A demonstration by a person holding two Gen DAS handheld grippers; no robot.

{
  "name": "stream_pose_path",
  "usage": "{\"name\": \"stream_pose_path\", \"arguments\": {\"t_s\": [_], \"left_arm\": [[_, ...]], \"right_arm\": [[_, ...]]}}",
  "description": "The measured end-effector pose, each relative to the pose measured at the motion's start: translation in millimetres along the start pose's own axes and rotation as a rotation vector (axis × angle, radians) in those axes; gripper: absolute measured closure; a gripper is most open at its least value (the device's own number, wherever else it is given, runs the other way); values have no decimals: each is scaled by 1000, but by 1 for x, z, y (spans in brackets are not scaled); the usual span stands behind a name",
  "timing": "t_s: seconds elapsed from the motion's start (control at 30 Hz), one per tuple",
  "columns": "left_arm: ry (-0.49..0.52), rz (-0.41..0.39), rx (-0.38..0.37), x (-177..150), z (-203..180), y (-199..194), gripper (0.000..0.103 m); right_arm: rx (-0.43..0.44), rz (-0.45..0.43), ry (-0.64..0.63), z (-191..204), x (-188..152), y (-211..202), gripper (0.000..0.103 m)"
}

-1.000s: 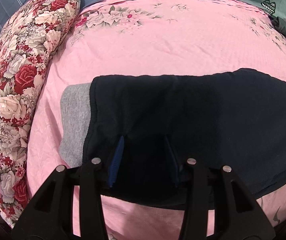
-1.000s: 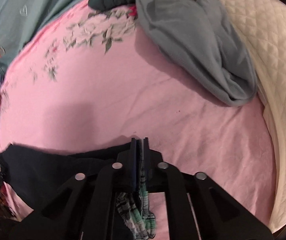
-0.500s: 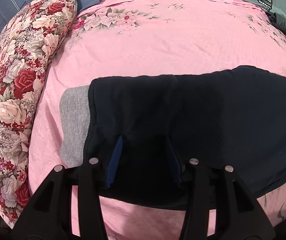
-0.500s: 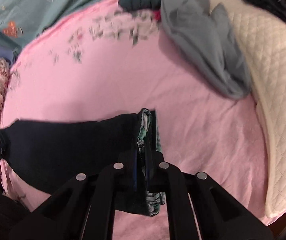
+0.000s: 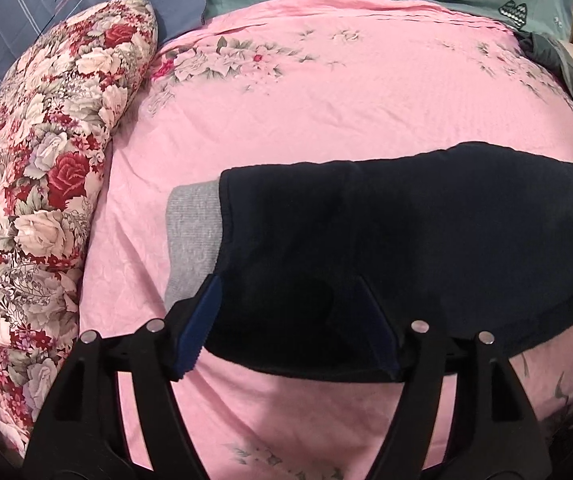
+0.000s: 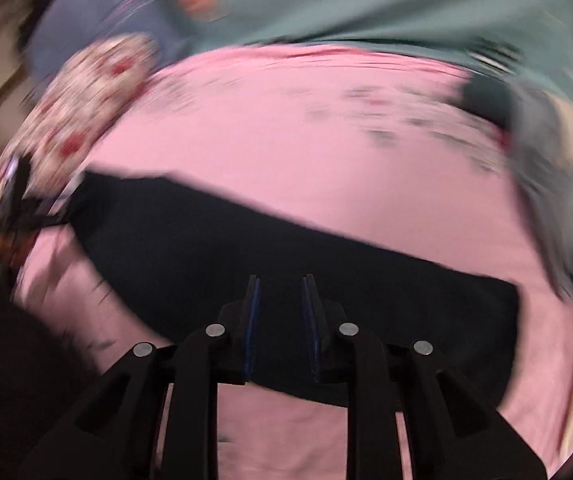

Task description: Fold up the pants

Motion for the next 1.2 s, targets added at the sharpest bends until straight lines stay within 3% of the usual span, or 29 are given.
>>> {"name": "stream_pose_path", "arguments": {"t_s": [0.1, 0.17, 0.47, 0.5, 0.57, 0.63, 0.7, 0.73, 1.03, 1.2], "left_arm": [[0, -9, -13, -5, 3, -7, 32], [-10, -13, -22, -9, 7, -12, 30], [8, -43, -70, -27, 19, -37, 27], [10, -44, -67, -30, 22, -38, 26], [3, -41, -63, -34, 29, -40, 26], [-15, -38, -63, -38, 36, -41, 26], [-32, -35, -66, -41, 41, -41, 26], [-35, -34, -70, -42, 43, -41, 26], [-26, -35, -88, -44, 37, -41, 26], [-10, -35, -105, -40, 30, -39, 26]], "right_arm": [[141, 57, -191, 73, 3, 36, 82], [172, 91, -269, 103, 4, 57, 82], [196, 182, -454, 141, 14, 117, 81], [188, 188, -477, 143, 13, 119, 75], [169, 192, -514, 147, 16, 128, 75], [160, 196, -525, 148, 19, 132, 76], [166, 214, -490, 144, 25, 134, 98], [191, 219, -463, 142, 28, 134, 102], [244, 200, -476, 159, 31, 93, 102], [218, 266, -477, 165, -1, 122, 102]]}}
Point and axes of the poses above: each gripper's, at about its wrist camera, not at the fingertips, and y roughly the way its jaws point, z to its left, x to its top, the point moved 5 cm from there along y, roughly the way its jaws point, and after that the axes turned 6 degrees about -y, right-handed, at the moved point
